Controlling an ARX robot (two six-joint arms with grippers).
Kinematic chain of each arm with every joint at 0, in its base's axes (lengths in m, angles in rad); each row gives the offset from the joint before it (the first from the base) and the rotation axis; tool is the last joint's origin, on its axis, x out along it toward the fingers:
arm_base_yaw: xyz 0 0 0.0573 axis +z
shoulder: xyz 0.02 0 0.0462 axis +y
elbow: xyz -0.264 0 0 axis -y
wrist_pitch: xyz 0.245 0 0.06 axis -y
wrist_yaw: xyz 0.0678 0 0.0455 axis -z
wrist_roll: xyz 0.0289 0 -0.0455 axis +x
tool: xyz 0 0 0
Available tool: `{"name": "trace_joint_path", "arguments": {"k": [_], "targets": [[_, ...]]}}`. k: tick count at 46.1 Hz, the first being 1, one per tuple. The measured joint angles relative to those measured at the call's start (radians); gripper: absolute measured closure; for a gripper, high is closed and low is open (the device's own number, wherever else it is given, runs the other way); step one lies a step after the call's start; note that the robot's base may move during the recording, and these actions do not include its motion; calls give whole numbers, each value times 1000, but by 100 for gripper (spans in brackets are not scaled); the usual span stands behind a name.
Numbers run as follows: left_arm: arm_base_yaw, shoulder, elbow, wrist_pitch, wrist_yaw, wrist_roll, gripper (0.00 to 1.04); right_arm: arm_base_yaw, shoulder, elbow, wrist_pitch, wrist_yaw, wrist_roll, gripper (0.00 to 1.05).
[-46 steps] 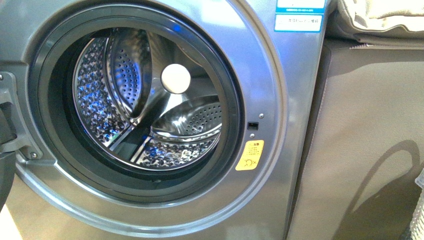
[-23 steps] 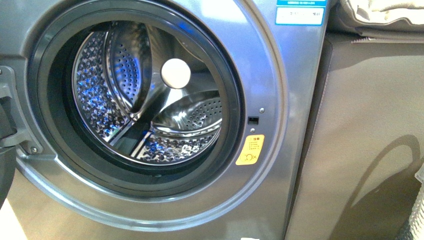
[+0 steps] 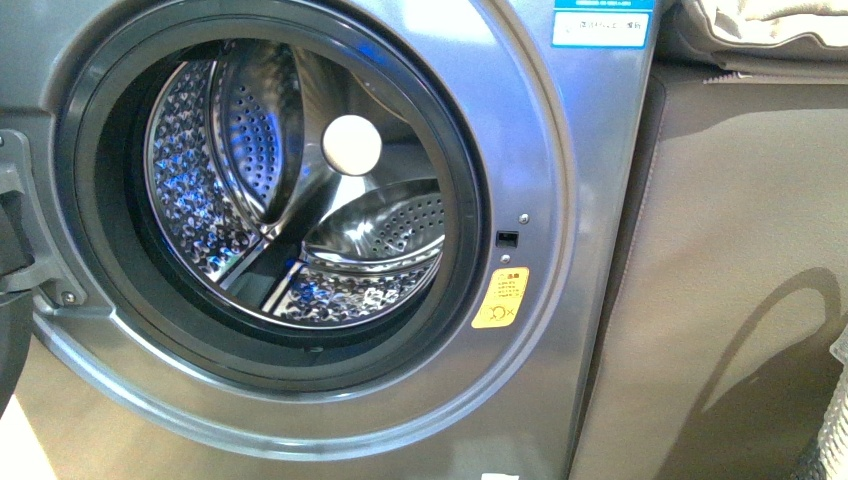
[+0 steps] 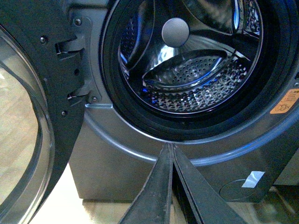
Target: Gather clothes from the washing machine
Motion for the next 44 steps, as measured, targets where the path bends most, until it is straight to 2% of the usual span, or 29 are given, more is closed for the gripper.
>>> {"name": "trace_joint_path", "arguments": {"k": [6, 9, 25, 44], "targets": [[0, 0, 0, 0, 0, 0, 80, 0, 0, 0, 0, 0, 0, 7], [0, 0, 0, 0, 0, 0, 62, 0, 0, 0, 0, 0, 0, 7], [0, 0, 0, 0, 0, 1, 5, 0, 0, 0, 0, 0, 0, 7], [0, 0, 0, 0, 0, 1, 7, 0, 0, 0, 0, 0, 0, 7]]}}
